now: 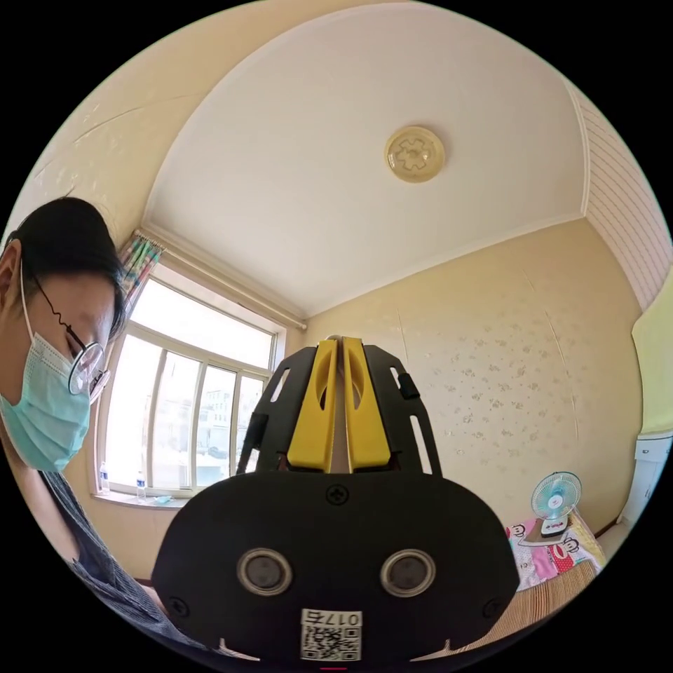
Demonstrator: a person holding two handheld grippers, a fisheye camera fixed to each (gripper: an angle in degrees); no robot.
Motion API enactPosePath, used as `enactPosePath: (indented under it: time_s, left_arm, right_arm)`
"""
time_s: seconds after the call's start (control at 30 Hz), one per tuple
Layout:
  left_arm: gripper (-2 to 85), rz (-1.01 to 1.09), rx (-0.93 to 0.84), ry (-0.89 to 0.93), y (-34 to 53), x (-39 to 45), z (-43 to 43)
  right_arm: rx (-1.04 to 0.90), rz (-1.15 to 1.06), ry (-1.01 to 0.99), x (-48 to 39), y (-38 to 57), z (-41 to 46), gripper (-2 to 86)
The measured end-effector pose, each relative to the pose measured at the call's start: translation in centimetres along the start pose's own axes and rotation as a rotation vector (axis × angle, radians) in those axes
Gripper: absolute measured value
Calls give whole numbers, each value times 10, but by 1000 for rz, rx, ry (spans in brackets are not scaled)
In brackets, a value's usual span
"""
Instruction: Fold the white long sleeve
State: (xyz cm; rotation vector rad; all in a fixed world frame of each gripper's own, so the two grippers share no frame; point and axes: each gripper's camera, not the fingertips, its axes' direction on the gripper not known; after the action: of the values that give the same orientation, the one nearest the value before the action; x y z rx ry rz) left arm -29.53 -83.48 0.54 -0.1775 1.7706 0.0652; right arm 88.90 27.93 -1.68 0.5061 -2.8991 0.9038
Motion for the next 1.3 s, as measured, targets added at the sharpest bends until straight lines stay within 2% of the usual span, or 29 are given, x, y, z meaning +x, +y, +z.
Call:
enactPosePath:
  time_s: [0.1, 0.2, 0.3, 0.43, 0.47, 0.53, 0.6, 0.77, 0.83, 0.93, 1.0, 1.07, 1.13, 1.2, 1.27, 1.3]
  left_arm:
    - [41, 22, -26, -2, -5, -3, 7]
    - [34, 72, -11, -32, -8, -14, -8]
    - [30, 56, 9, 68, -16, -56, -41]
    - [20, 79, 76, 263, -32, -124, -94]
    - [17, 63, 77, 270, -36, -143, -103]
    - [12, 18, 43, 265, -41, -169, -106]
    - [9, -2, 42, 340, -45, -189, -105]
    - [5, 62, 192, 604, -84, -218, -107]
    - [5, 61, 216, 614, -118, -233, -109]
    - [5, -13, 145, 535, -182, -278, -90]
    - [6, -91, 30, 408, -214, -320, -60]
    - [13, -182, -157, 269, -242, -394, 9]
    - [24, -267, -309, 169, -245, -465, 81]
    - [40, -404, -440, 46, -225, -542, 158]
    - [66, -676, -577, -119, -165, -630, 232]
    - [72, -724, -602, -149, -149, -642, 245]
  right_arm:
    - [-21, -10, 65, 16, -14, 17, 15]
    - [-61, -22, 139, 51, -27, 31, 16]
    - [-153, -18, 146, 102, -39, 39, 16]
    - [-365, 35, -38, 194, -42, 51, 16]
    - [-385, 61, -83, 208, -41, 50, 16]
    - [-421, 143, -331, 258, -36, 44, 17]
    - [-433, 170, -416, 280, -35, 39, 18]
    - [-424, 221, -474, 323, -71, 64, 19]
    - [-475, 368, -460, 368, -96, 115, 19]
    - [-679, 492, -290, 438, -105, 200, 18]
    - [-865, 505, -149, 491, -86, 263, 19]
    - [-1073, 512, -17, 552, -43, 331, 19]
    - [-1287, 538, 29, 637, 51, 420, 19]
    - [-1351, 584, 52, 693, 133, 467, 20]
    - [-1477, 643, 139, 735, 217, 493, 19]
    - [-1555, 708, 202, 753, 264, 498, 19]
